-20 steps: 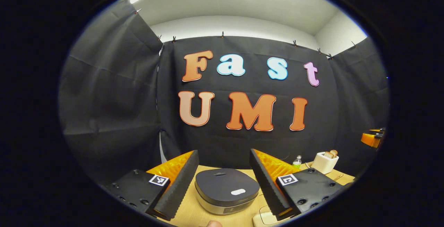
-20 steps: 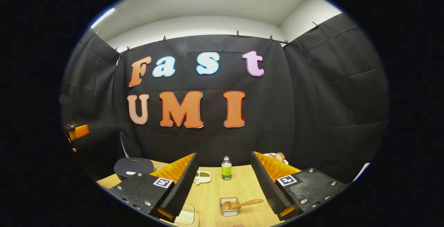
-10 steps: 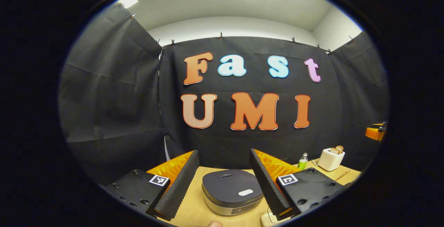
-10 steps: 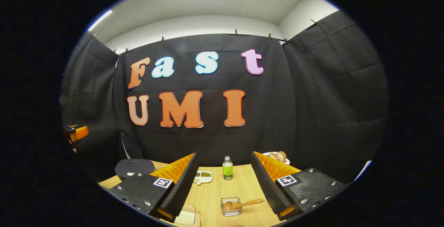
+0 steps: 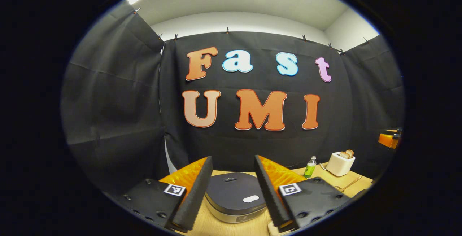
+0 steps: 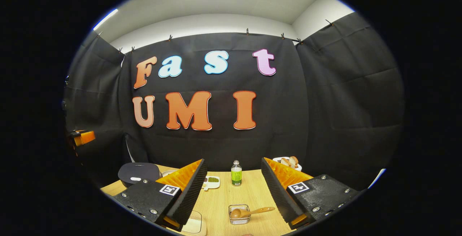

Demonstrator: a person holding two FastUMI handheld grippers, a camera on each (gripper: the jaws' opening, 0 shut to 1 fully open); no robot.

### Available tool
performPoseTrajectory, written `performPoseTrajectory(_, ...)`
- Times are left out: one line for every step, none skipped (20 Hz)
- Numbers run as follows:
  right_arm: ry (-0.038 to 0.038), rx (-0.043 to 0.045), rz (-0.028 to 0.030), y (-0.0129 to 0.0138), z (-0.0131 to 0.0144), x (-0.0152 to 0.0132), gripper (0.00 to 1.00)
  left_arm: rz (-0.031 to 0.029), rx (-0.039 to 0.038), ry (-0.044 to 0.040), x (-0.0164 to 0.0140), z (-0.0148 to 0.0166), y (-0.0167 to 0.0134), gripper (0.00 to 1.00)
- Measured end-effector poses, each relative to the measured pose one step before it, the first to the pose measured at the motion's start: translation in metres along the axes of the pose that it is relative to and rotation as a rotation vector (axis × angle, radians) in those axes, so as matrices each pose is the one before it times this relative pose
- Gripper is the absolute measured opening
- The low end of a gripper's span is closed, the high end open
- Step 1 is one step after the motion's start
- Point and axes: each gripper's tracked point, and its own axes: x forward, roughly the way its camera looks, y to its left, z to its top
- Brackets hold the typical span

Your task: Close the left gripper, press the button to open the rice cooker; take a wooden spoon from the chopstick holder with the right hand, scoop a spoonful of rice and pour it into the rice cooker, then put the wooden spoon back into the chopstick holder.

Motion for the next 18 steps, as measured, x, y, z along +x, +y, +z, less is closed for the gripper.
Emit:
performPoseTrajectory(0.00032, -0.00040, -0.00030, -0.00040, -0.00056, 0.00136, 0.94, 0.01168, 0.00490, -0.00036, 0.00173, 0.00063, 0.00275, 0.47)
performPoseTrajectory(0.00175, -0.00009, 0.00065, 0.00005, -0.00045, 0.00073, 0.93, -0.01701, -0.00067, 0.00159, 0.00190, 0.00109, -0.00367, 0.37)
performPoseTrajectory(0.00284, 0.00086, 0.00065, 0.00023, -0.00079, -0.00032, 0.93, -0.01959, 0.00234, 0.00529, 0.00152, -0.00178, -0.00305, 0.26)
performPoseTrajectory(0.00291, 0.00063, 0.00065, 0.00019, -0.00138, 0.00121, 0.93, -0.00120, 0.00323, 0.00840, -0.00429, -0.00268, 0.00032, 0.16)
performPoseTrajectory(0.00197, -0.00022, -0.00065, -0.00046, -0.00112, 0.00036, 0.94, -0.01006, 0.00971, 0.00741, -0.00181, -0.00155, -0.00205, 0.05)
performPoseTrajectory(0.00215, -0.00010, -0.00136, -0.00074, -0.00056, 0.00058, 0.94, -0.00139, 0.02029, -0.00237, -0.00167, 0.00187, 0.00240, 0.06)
performPoseTrajectory(0.00141, 0.00102, -0.00034, -0.00032, -0.00094, 0.00024, 0.94, 0.01314, -0.01208, 0.00059, 0.00184, -0.00070, 0.00319, 0.06)
performPoseTrajectory(0.00269, 0.00234, 0.00020, -0.00042, -0.00119, 0.00025, 0.94, -0.02318, -0.01627, -0.00829, 0.00016, 0.00215, -0.00704, 0.04)
performPoseTrajectory(0.00303, 0.00267, 0.00031, -0.00017, -0.00049, 0.00116, 0.94, -0.00782, -0.01381, 0.00406, 0.00279, -0.00212, -0.00557, 0.04)
performPoseTrajectory(0.00279, 0.00119, 0.00044, 0.00032, -0.00093, 0.00038, 0.94, -0.00957, -0.00127, 0.00504, 0.00028, -0.00178, -0.00334, 0.04)
performPoseTrajectory(0.00242, -0.00077, 0.00020, -0.00037, -0.00128, 0.00012, 0.94, -0.00995, 0.00374, 0.00921, -0.00109, -0.00216, 0.00021, 0.04)
performPoseTrajectory(0.00297, -0.00156, -0.00093, -0.00028, -0.00110, 0.00053, 0.94, -0.01475, 0.00239, 0.01608, 0.00023, -0.00290, -0.00171, 0.04)
performPoseTrajectory(0.00162, -0.00056, -0.00147, 0.00008, -0.00187, 0.00063, 0.94, -0.01655, -0.00522, 0.01671, -0.00261, -0.00278, -0.00284, 0.04)
performPoseTrajectory(0.00130, 0.00058, 0.00172, 0.00010, -0.00025, 0.00019, 0.94, -0.01596, -0.00368, 0.02207, -0.00064, -0.00388, -0.00361, 0.00)
performPoseTrajectory(0.00276, 0.00133, 0.00170, 0.00060, -0.00113, 0.00003, 0.94, -0.00943, -0.00388, 0.02073, 0.00135, -0.00441, -0.00257, 0.04)
performPoseTrajectory(0.00306, 0.00125, 0.00311, 0.00065, -0.00118, 0.00082, 0.94, -0.00792, -0.00251, 0.01447, 0.00146, -0.00180, -0.00148, 0.04)
performPoseTrajectory(0.00455, -0.00154, 0.00359, 0.00125, -0.00239, 0.00006, 0.94, -0.00784, -0.00236, 0.01980, 0.00179, -0.00400, -0.00198, 0.04)
performPoseTrajectory(0.00515, -0.00350, 0.00282, 0.00044, -0.00180, 0.00064, 0.94, -0.00926, -0.00239, 0.02182, 0.00134, -0.00484, -0.00152, 0.04)
